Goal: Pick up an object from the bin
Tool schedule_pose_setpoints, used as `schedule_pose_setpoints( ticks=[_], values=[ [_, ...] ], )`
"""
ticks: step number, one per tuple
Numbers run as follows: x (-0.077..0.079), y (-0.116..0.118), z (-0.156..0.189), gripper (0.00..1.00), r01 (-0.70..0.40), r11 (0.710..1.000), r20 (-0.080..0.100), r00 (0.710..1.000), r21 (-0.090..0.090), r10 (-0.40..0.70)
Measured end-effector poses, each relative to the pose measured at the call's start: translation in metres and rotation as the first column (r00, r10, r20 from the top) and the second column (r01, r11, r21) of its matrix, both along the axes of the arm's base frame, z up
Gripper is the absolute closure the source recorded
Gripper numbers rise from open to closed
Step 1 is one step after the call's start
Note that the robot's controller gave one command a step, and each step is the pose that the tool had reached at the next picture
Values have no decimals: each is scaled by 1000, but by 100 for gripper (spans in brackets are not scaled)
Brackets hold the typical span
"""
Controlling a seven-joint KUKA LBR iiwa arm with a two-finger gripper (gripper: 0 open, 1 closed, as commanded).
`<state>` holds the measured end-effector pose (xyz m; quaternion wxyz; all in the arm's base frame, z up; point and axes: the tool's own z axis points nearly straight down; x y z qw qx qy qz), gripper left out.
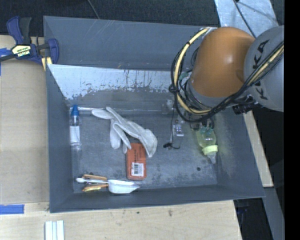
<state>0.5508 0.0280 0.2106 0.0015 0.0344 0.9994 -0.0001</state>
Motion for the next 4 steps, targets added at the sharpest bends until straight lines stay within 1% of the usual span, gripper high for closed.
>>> schedule_pose_setpoints(
  ticks=[1,2,3,4],
  values=[
    [0,0,0,0,0,1000,0,1000,0,0],
    [2,2,-5,0,-7,1000,6,1000,0,7],
    [31,8,-40,0,-47,999,3,999,0,47],
    [-5,38,-65,0,-42,999,4,999,-1,42]
  ],
)
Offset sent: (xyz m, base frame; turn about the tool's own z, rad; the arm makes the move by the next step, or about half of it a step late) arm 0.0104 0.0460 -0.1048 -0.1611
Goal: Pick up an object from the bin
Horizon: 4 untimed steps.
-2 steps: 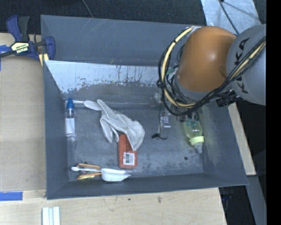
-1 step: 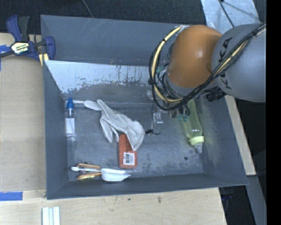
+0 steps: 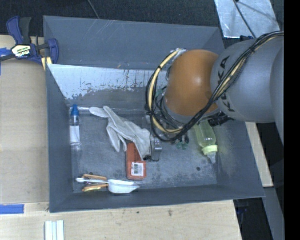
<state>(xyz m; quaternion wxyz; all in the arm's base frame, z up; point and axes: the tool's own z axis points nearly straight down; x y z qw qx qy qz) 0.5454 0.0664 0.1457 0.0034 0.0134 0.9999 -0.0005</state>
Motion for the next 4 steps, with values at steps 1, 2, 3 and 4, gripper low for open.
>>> schedule_pose_setpoints(
  ticks=[1,2,3,4],
  values=[
    [-22,19,-19,0,-85,996,-10,996,4,85],
    [-11,38,-35,0,-22,1000,-5,1000,1,22],
    [-12,61,-72,100,-27,1000,9,1000,4,27],
    [-12,61,-72,100,-27,1000,9,1000,4,27]
  ],
)
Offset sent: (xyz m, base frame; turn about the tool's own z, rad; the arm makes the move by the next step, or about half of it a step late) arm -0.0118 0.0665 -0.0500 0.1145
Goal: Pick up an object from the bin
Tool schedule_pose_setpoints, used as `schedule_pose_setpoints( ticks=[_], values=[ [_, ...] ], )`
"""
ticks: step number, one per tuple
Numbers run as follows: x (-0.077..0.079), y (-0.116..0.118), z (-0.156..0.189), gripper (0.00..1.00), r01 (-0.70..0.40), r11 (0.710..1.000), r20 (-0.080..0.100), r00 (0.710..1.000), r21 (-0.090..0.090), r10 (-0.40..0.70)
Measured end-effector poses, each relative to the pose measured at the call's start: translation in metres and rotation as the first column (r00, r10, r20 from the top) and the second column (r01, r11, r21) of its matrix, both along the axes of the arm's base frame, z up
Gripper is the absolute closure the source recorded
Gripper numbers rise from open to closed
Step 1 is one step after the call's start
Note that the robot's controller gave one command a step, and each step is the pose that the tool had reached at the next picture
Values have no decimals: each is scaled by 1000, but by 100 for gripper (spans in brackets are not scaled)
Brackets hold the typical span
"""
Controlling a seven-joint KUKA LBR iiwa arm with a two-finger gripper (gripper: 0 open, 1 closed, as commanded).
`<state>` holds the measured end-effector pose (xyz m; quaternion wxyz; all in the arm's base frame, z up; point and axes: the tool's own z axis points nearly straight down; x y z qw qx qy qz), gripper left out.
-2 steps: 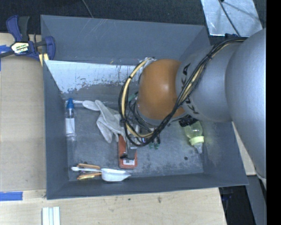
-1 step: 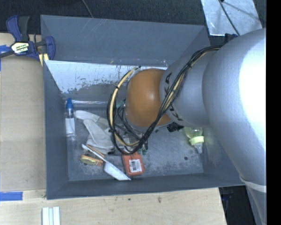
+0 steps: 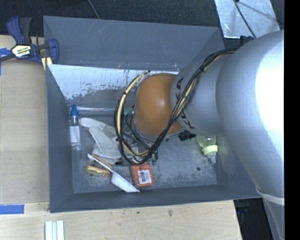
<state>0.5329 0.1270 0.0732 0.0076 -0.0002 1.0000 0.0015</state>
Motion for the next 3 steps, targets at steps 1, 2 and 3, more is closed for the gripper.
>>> schedule_pose_setpoints(
  ticks=[1,2,3],
  values=[
    [3,-9,40,100,-3,1000,-18,1000,-3,3],
    [2,-2,77,100,-18,1000,-12,1000,-3,18],
    [5,19,190,100,-16,1000,-13,1000,-3,16]
  ],
)
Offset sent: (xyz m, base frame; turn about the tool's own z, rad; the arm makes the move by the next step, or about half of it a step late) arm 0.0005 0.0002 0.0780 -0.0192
